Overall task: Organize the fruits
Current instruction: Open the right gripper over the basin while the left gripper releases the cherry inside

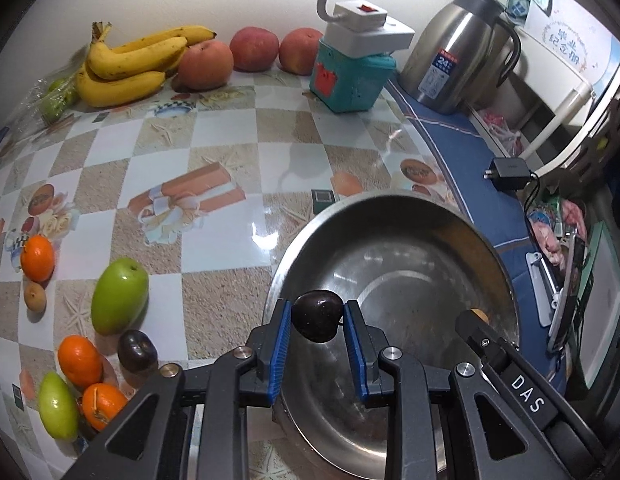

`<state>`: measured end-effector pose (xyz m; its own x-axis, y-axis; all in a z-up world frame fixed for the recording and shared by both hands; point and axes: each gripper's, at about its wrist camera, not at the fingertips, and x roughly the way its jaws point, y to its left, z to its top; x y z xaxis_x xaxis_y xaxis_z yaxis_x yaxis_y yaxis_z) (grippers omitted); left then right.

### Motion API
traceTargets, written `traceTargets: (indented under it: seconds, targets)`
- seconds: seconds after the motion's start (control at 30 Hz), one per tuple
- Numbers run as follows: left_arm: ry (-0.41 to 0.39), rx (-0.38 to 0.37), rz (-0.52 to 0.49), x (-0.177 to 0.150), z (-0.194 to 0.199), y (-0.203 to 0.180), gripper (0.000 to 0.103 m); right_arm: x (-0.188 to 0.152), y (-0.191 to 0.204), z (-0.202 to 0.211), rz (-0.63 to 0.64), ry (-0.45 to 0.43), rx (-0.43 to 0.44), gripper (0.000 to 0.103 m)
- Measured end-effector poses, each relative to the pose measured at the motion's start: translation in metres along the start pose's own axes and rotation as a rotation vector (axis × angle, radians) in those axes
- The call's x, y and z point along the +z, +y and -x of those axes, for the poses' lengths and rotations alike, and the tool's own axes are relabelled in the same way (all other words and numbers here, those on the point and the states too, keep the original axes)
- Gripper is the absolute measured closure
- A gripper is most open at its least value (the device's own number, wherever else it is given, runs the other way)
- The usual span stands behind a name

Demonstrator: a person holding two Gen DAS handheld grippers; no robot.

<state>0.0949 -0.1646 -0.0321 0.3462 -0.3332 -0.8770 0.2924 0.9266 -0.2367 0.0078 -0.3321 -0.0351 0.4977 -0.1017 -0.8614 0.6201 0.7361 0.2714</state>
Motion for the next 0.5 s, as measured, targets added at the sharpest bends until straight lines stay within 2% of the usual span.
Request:
traceTargets:
  seconds: [0.17, 0.37, 0.43, 0.5]
  targets:
    - [0.012, 0.003, -0.006, -0.004, -0.003, -0.002, 0.073, -0.001, -0.001, -0.002, -0.006, 0.014, -0.003, 0.074]
    - [0.001, -0.007, -0.014, -0.005, 0.002, -0.005, 0.053, -0.001, -0.003, -0.002, -0.016, 0.026, -0.014, 0.074]
    - [-0.010, -0.004, -0.022, -0.004, 0.006, -0.006, 0.043, 0.000, -0.003, -0.002, -0.016, 0.023, -0.017, 0.073]
    - [-0.012, -0.014, -0.021, -0.003, 0.009, -0.006, 0.043, 0.000, -0.002, 0.001, -0.011, 0.015, -0.021, 0.071]
